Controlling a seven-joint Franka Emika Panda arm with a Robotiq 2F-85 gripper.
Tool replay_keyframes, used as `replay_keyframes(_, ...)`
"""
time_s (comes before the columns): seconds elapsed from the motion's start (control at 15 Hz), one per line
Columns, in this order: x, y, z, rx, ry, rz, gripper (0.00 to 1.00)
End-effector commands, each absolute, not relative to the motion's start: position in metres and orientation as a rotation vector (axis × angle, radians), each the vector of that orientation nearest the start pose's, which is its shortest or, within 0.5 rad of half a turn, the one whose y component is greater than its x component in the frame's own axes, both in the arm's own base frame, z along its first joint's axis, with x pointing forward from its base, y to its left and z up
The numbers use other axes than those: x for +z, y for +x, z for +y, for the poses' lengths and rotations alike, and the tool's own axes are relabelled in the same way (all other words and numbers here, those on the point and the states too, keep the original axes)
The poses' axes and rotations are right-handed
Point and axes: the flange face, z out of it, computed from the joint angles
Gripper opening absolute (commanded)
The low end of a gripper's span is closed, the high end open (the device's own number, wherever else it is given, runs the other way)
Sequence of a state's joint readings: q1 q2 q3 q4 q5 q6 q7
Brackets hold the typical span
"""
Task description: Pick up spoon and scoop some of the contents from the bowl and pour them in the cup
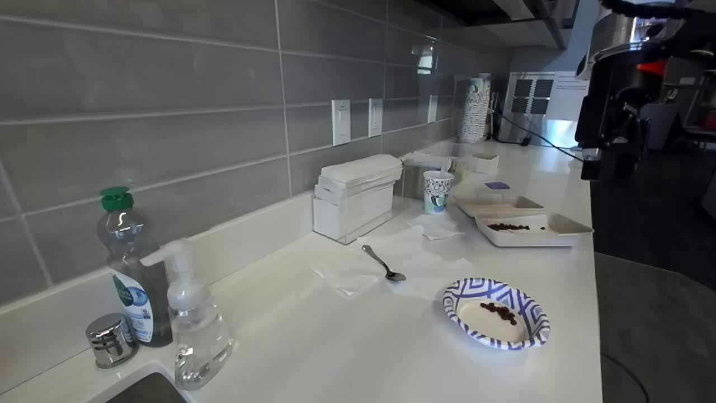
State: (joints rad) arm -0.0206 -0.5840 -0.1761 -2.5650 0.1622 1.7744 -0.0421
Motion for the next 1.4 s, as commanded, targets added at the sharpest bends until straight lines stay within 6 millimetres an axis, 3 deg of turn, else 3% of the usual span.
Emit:
replay_keyframes(0.0, 0.442, 0.341, -0.054, 0.272, -2.847, 0.236, 1.00)
replay_keyframes(0.67, 0.440, 0.344, -0.050, 0.267, -2.844, 0.195, 1.00)
replay_keyframes(0.93, 0.434, 0.386, -0.012, 0.328, -2.855, 0.151, 1.00)
replay_keyframes(1.33, 0.412, 0.473, 0.037, 0.423, -2.932, 0.205, 1.00)
